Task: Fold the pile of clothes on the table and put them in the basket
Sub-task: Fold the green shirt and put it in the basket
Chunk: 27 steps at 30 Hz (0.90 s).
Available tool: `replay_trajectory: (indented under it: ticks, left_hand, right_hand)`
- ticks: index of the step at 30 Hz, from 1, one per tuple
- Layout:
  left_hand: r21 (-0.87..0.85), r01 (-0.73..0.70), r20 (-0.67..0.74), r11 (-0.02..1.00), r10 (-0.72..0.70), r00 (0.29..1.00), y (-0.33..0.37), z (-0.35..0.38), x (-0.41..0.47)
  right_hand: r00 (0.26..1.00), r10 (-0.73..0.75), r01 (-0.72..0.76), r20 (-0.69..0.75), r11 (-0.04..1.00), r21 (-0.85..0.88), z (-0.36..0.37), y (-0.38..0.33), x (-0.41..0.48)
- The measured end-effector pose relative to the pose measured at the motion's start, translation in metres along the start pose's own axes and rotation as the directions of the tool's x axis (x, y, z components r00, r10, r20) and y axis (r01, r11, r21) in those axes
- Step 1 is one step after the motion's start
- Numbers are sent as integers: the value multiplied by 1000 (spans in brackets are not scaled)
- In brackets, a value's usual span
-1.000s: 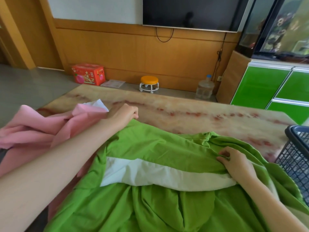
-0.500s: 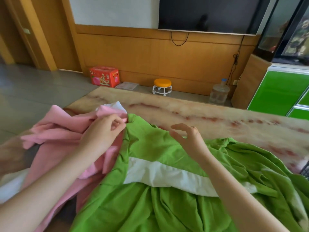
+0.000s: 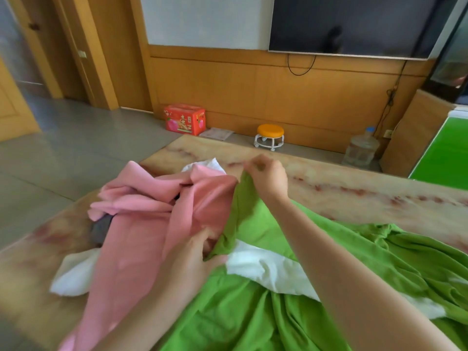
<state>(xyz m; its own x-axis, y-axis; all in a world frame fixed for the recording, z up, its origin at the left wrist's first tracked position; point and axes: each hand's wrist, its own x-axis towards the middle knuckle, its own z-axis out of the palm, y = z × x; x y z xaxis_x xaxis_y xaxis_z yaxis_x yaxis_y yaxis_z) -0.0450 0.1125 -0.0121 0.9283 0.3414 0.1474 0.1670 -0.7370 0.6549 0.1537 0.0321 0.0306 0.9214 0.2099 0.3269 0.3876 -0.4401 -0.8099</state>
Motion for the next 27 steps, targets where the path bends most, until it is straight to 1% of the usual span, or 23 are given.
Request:
replay_trajectory:
  ticks: [1, 2, 3, 4, 6, 9, 10, 12, 14, 16, 17, 19, 22, 23, 25, 27]
  left_hand:
    - [-4, 8, -35, 1000, -9, 999, -3, -2, 0]
    - [-29, 12, -76, 1000, -14, 997, -5, -4, 1]
    - [-49, 9, -114, 999, -15, 993, -7, -5, 2]
    - [-61, -6, -155, 998, -4, 988, -10, -5, 3]
    - [-61, -14, -198, 998, 2, 980, -13, -3, 3]
    - [-74, -69, -216, 995, 52, 975, -19, 1, -6]
    - [-47, -113, -212, 992, 101, 972, -21, 2, -9]
    - [87, -214, -183, 973, 227, 957, -23, 4, -16]
    - [212, -255, -183, 943, 294, 938, -20, 5, -19]
    - [255, -268, -227, 929, 327, 917, -16, 5, -16]
    - [254, -276, -248, 927, 338, 908, -15, 5, -14]
    - [247, -310, -287, 918, 375, 882, -16, 7, -14]
    - [180, -333, -350, 926, 377, 858, -21, 2, -20]
    - [155, -330, -372, 931, 364, 854, -23, -3, -23]
    - [144, -321, -405, 936, 351, 844, -28, -11, -26]
    - [176, -316, -410, 932, 361, 838, -33, -15, -27]
  right_hand:
    - [996, 65, -54, -66, 987, 153, 0, -4, 6]
    - [986, 141, -107, -92, 948, 300, 1, -7, 12]
    - [977, 194, -145, -89, 909, 391, 5, -8, 18]
    - [977, 201, -156, -75, 904, 399, 10, -8, 23]
    - [986, 166, -156, -8, 945, 286, 22, -3, 26]
    - [963, 195, -225, 185, 963, 152, 24, 6, 23]
    - [951, 209, -242, 229, 962, 125, 18, 8, 22]
    - [938, 203, -231, 280, 970, 71, 2, 16, 20]
    - [918, 174, -201, 356, 979, 39, -13, 21, 15]
    - [903, 149, -206, 402, 973, 101, -23, 25, 9]
    - [905, 136, -219, 403, 961, 167, -25, 24, 7]
    - [921, 147, -251, 360, 932, 263, -21, 23, 8]
    - [943, 247, -313, 223, 885, 344, -5, 23, 19]
    - [940, 288, -337, 186, 873, 353, 1, 22, 22]
    - [929, 334, -370, 159, 866, 337, 13, 25, 27]
    - [912, 367, -409, 184, 854, 323, 19, 20, 26]
